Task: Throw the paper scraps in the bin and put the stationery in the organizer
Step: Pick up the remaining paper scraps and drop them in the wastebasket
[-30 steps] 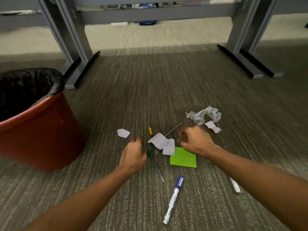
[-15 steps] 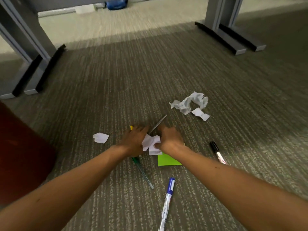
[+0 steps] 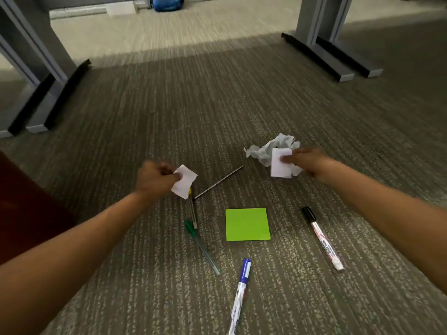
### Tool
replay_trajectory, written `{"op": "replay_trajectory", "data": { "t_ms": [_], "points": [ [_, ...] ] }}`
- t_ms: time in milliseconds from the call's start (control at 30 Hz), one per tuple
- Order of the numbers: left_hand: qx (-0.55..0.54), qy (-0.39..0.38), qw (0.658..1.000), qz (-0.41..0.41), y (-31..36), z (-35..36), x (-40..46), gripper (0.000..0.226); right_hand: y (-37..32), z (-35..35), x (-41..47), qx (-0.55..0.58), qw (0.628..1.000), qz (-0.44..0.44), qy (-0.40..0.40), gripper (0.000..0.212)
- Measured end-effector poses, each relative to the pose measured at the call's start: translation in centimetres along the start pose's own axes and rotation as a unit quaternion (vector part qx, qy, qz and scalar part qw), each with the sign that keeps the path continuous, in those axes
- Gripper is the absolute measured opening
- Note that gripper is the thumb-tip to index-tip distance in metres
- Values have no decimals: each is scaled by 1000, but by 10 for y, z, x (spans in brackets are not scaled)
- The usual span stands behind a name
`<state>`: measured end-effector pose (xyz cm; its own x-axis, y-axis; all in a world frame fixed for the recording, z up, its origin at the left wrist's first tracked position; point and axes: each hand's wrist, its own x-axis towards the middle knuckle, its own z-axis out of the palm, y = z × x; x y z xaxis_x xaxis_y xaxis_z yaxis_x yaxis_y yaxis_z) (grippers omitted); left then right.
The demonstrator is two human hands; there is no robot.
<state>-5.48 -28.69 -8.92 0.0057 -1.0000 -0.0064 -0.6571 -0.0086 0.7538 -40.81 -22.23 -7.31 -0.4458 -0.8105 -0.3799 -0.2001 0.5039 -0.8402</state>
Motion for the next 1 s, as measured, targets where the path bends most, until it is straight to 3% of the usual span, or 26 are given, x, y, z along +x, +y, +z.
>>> {"op": "replay_trajectory", "data": {
  "t_ms": [100,233,400,500,667,767,867,933,1000],
  "points": [
    [53,-4,996,-77,-13,-17,2,19,10,1,21,-176,984,-25,20,31],
    [82,0,981,-175,-26,-37,0,46,19,25,22,-359,931,-63,30,26],
    [146,-29,971,-185,-41,-41,-9,48,30,33,11,-346,929,-92,89,13],
    [191,-45,967,-162,-45,-37,-17,44,37,31,-4,-275,946,-142,98,4],
    [183,-27,975,-127,-54,-34,-23,28,35,27,-29,-115,967,-223,48,42],
    [168,-25,980,-106,-56,-35,-27,14,17,27,-21,-80,967,-243,13,59],
    [179,-44,979,-83,-54,-37,-31,28,-1,36,-3,-144,966,-213,1,82],
    [177,-43,980,-82,-50,-40,-33,9,-8,46,10,-225,957,-180,-32,92],
    [169,-42,981,-79,-46,-39,-34,32,-7,52,19,-341,924,-161,-55,75]
  ]
}}
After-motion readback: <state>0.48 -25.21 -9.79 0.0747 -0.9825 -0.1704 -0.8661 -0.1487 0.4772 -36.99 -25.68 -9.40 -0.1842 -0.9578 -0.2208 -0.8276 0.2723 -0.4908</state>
